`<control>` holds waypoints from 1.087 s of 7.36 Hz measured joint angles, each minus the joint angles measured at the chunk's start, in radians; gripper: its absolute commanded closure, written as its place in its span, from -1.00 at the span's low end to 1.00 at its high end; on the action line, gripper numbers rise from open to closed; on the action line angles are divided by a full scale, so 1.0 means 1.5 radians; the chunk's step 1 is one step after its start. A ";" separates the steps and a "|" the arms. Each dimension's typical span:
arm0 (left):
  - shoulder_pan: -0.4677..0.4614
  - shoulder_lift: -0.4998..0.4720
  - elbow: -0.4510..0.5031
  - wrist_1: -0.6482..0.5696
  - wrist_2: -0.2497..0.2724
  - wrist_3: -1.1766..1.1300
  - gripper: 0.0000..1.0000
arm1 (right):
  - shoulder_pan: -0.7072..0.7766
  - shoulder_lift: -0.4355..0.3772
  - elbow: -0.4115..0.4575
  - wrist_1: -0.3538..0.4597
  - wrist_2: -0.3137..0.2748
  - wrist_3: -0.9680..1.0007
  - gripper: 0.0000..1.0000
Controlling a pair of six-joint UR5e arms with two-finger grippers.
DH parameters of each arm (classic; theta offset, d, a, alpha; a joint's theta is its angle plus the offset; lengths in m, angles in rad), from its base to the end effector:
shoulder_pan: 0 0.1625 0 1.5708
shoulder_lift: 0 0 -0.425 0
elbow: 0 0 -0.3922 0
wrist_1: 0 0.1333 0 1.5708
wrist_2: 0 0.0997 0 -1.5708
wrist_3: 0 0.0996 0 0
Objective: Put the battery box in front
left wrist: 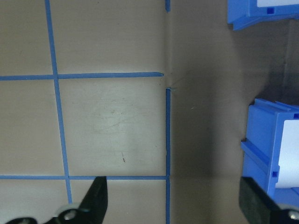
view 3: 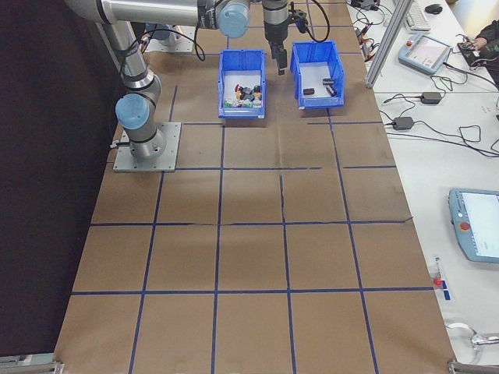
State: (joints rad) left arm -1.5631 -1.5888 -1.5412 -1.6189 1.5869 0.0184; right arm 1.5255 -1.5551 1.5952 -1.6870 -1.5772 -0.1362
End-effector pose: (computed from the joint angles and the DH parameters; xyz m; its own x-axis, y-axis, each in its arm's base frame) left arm -0.1279 -0.4968 0.4888 -0.9998 0.0113 -0.0154 0.0107 0.9993 0.0368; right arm 0.1096 -0.5110 0.4800 -0.9958 -0.0899 0.0167 -0.0909 0.9931 -0.0745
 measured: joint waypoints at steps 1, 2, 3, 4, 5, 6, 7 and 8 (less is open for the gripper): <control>0.000 0.000 0.000 0.000 0.000 0.000 -1.00 | 0.000 0.012 -0.016 0.051 0.003 0.080 -1.00; 0.000 0.000 0.000 0.000 0.000 0.000 -1.00 | 0.001 0.011 -0.003 0.071 0.005 0.126 -1.00; 0.000 0.000 0.000 0.000 0.000 0.000 -1.00 | 0.002 0.002 0.020 0.068 0.006 0.146 -1.00; 0.000 0.000 0.000 0.000 0.000 -0.001 -1.00 | 0.002 -0.007 0.032 0.057 0.007 0.154 -1.00; 0.000 0.000 0.000 0.000 0.000 -0.001 -1.00 | 0.003 -0.010 0.035 0.051 0.007 0.156 -1.00; 0.000 0.000 0.000 0.000 0.000 -0.001 -1.00 | 0.003 -0.010 0.033 0.048 0.007 0.157 -1.00; 0.000 0.000 0.000 0.000 0.000 -0.001 -1.00 | 0.004 -0.008 0.026 0.048 0.007 0.157 -1.00; 0.000 0.000 0.000 0.000 0.000 -0.001 -1.00 | 0.004 -0.005 0.020 0.048 0.007 0.157 -1.00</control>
State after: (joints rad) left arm -1.5631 -1.5892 -1.5416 -1.6183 1.5877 0.0169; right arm 1.5317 -1.5620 1.6246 -1.6153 -1.5662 0.0996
